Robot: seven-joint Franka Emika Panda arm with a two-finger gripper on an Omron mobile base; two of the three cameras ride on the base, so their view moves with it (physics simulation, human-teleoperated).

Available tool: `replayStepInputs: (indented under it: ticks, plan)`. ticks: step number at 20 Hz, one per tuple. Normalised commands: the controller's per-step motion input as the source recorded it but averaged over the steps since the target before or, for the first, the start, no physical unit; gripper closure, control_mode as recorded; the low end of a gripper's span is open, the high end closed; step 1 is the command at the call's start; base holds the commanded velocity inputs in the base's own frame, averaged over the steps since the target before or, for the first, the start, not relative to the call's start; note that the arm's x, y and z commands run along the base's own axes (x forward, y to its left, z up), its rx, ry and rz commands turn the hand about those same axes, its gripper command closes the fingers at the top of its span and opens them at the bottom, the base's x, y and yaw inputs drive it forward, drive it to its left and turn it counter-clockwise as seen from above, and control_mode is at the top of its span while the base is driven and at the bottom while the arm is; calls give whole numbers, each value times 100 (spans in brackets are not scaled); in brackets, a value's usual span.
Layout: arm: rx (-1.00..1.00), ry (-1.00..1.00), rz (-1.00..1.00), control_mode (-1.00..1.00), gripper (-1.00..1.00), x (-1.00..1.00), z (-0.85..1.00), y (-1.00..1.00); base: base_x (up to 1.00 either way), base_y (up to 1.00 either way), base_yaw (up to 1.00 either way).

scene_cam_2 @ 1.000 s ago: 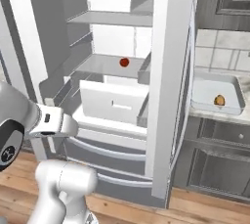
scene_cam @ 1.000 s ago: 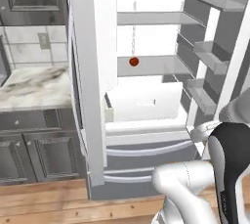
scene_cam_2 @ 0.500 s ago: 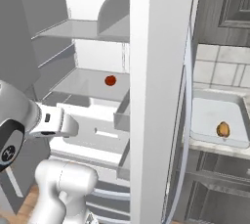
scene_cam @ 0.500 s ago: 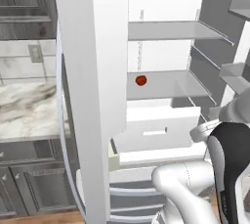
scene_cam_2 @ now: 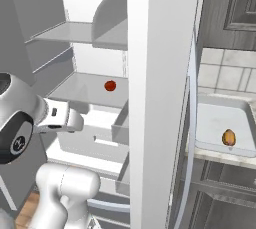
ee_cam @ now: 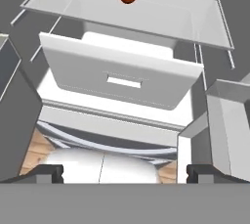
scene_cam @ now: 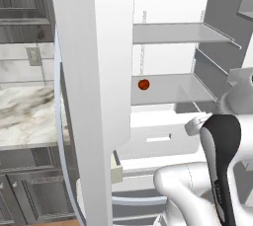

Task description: Place one tomato and one chicken drumstick in each tupperware on the nearby counter, to pack two identical lunches.

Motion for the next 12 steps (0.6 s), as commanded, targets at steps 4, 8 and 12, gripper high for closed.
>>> replayStepInputs:
  ticks: [4,8,12]
  plan:
    - [0,0,0,-100,-100,77,-1,9,0,0,0]
    - [0,0,0,-100,-100,81,0,1,0,0,0]
    - [0,0,0,-100,-100,84,-1,0,0,0,0]
